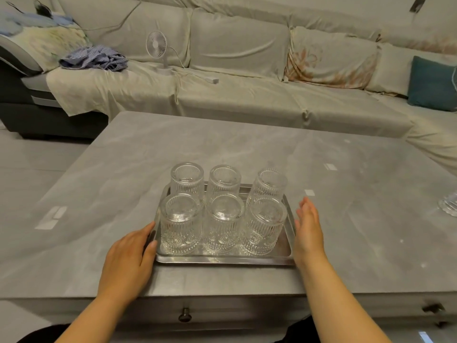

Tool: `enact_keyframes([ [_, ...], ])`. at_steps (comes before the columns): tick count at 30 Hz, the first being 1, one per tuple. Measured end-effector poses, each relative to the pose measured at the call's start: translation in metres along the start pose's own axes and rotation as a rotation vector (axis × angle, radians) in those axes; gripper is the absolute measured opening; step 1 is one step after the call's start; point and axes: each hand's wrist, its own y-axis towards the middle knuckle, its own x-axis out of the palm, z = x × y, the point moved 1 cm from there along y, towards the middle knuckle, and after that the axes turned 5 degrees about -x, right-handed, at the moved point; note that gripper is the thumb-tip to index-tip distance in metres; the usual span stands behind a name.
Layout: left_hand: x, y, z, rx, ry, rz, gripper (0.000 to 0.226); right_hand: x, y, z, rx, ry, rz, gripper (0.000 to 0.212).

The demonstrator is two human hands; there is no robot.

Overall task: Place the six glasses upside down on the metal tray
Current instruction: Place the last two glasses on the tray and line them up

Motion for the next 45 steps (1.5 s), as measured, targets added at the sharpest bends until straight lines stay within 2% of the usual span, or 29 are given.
enact_keyframes([
  [4, -0.001, 0.000, 0.000, -0.008, 0.012, -0.006, 0.039, 0.012, 0.024, -0.015, 0.067, 0.072, -0.052, 0.043],
  [7, -0.002, 0.001, 0.001, -0.003, 0.013, -0.013, 0.039, 0.026, 0.028, -0.019, 0.064, 0.058, -0.169, 0.032],
  [9, -0.002, 0.001, 0.001, 0.002, 0.020, -0.019, 0.040, 0.031, 0.030, -0.018, 0.069, 0.056, -0.204, 0.032],
  [14, -0.006, -0.001, 0.004, 0.048, 0.068, -0.016, 0.071, 0.035, 0.026, -0.015, 0.118, 0.106, -0.252, 0.040],
  [18, -0.006, 0.000, 0.005, 0.038, 0.068, -0.016, 0.055, 0.038, 0.028, -0.015, 0.150, 0.126, -0.241, 0.045],
  [24, -0.003, 0.001, 0.004, 0.060, 0.066, -0.009, 0.057, 0.039, 0.029, -0.017, 0.169, 0.141, -0.197, 0.046],
  [28, -0.002, 0.001, 0.003, 0.076, 0.073, -0.004, 0.083, 0.026, 0.026, -0.012, 0.094, 0.043, -0.091, 0.048],
  [32, 0.001, 0.004, 0.000, 0.094, 0.079, -0.004, 0.095, -0.009, 0.017, 0.000, 0.008, -0.210, 0.024, 0.045],
  [35, 0.002, 0.003, -0.003, 0.110, 0.082, -0.007, 0.103, -0.033, 0.004, 0.010, 0.041, -0.304, 0.022, 0.048],
  [40, 0.007, 0.004, -0.006, 0.136, 0.081, -0.008, 0.094, -0.028, -0.017, 0.024, -0.003, -0.454, -0.165, 0.050],
  [45, 0.015, 0.006, -0.009, 0.094, 0.067, -0.036, 0.090, -0.020, -0.020, 0.028, -0.010, -0.444, -0.099, 0.054],
])
